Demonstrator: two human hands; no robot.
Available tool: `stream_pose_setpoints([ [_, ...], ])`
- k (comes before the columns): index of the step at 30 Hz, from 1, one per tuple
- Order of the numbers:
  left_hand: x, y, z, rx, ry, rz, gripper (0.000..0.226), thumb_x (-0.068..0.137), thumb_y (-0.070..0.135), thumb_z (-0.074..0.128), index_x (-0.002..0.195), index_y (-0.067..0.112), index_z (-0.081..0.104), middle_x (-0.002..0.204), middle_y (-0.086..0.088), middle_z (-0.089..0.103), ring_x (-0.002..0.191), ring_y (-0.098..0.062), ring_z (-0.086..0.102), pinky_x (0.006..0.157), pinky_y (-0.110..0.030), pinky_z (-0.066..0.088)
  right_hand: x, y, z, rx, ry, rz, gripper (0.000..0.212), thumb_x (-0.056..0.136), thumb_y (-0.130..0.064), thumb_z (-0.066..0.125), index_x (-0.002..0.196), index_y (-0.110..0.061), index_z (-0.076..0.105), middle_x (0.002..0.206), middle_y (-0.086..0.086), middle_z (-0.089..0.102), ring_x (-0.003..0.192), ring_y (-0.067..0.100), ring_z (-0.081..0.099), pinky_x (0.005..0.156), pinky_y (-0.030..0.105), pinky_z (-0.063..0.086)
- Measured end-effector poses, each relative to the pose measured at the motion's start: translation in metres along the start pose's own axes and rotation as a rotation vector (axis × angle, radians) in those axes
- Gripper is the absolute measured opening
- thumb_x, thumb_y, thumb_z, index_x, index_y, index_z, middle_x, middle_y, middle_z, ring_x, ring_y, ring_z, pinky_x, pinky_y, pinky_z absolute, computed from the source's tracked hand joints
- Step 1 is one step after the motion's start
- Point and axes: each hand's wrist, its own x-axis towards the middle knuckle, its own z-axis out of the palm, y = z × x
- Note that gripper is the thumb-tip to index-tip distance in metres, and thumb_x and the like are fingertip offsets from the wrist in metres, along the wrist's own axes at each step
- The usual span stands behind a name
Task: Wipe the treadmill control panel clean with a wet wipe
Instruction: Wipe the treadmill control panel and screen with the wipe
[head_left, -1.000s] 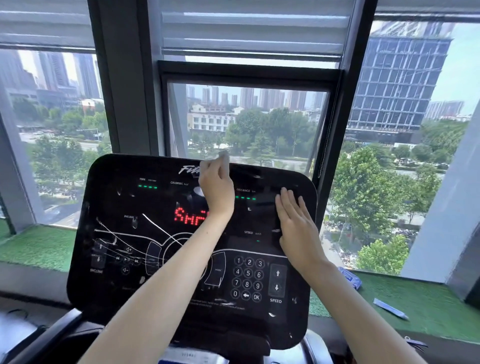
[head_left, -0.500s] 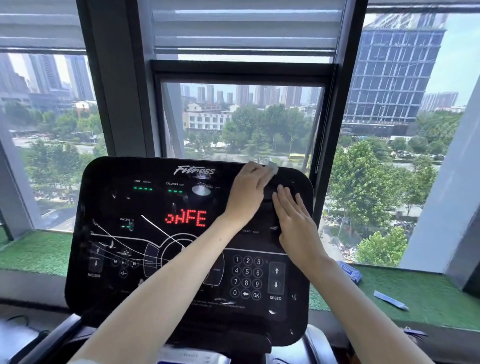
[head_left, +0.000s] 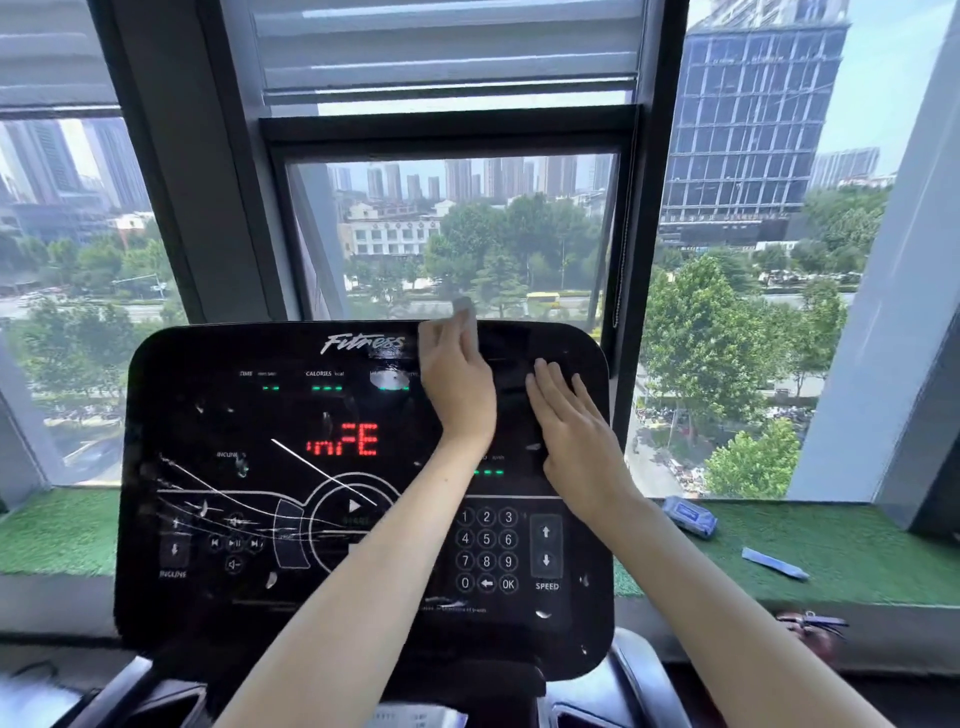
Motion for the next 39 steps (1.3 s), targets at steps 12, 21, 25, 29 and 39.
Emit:
stream_pose_setpoints([
  [12, 0.024, 0.033, -0.048, -0.87, -0.793, -0.743, 0.019, 0.089, -0.003, 0.052, 0.102, 0.007, 0.062, 0.086, -0.006, 0.061, 0.077, -0.016, 0.056, 0.072, -0.027, 0.042, 0.0, 0.004, -0.039, 0.745, 0.146, 0.465, 0.034, 0.089, -0.006, 0.052, 0.12, -0.014, 0.063, 0.114, -0.002, 0.065, 0.105, 0.009, 0.06, 0.095, 0.018, 0.041],
  [21, 0.012, 0.034, -0.066, -0.554, -1.02, -0.671, 0.023, 0.088, -0.003, 0.054, 0.109, 0.004, 0.062, 0.089, -0.009, 0.063, 0.079, -0.018, 0.058, 0.066, -0.026, 0.045, 0.021, -0.008, -0.069, 1.309, 0.029, 0.757, 0.01, 0.081, -0.016, 0.07, 0.088, -0.011, 0.065, 0.075, 0.002, 0.066, 0.062, 0.01, 0.059, 0.063, 0.024, 0.049],
  [25, 0.008, 0.032, -0.072, -1.02, -0.711, -0.954, 0.029, 0.086, 0.016, 0.061, 0.113, 0.004, 0.06, 0.095, -0.012, 0.065, 0.085, -0.019, 0.063, 0.077, -0.028, 0.054, 0.021, -0.012, -0.064, 1.432, 0.087, 0.945, 0.004, 0.084, -0.01, 0.063, 0.083, -0.011, 0.06, 0.077, 0.007, 0.063, 0.062, 0.016, 0.061, 0.061, 0.026, 0.051],
  [29, -0.021, 0.029, -0.07, -1.05, -0.66, -1.002, 0.035, 0.085, 0.029, 0.061, 0.112, 0.007, 0.058, 0.107, -0.012, 0.065, 0.109, -0.021, 0.059, 0.102, -0.035, 0.042, 0.02, -0.023, -0.056, 1.67, 0.225, 1.065, 0.004, 0.088, -0.005, 0.058, 0.086, -0.007, 0.06, 0.082, 0.013, 0.064, 0.067, 0.02, 0.065, 0.065, 0.028, 0.056],
  [39, 0.003, 0.028, -0.056, -0.577, -0.182, -0.787, 0.006, 0.087, 0.007, 0.059, 0.088, 0.013, 0.061, 0.079, -0.003, 0.066, 0.077, -0.018, 0.062, 0.083, -0.036, 0.05, 0.011, -0.018, -0.049, 0.933, 0.165, 0.673, 0.011, 0.091, -0.021, 0.056, 0.094, -0.014, 0.064, 0.092, 0.0, 0.066, 0.088, 0.014, 0.063, 0.071, 0.018, 0.048],
])
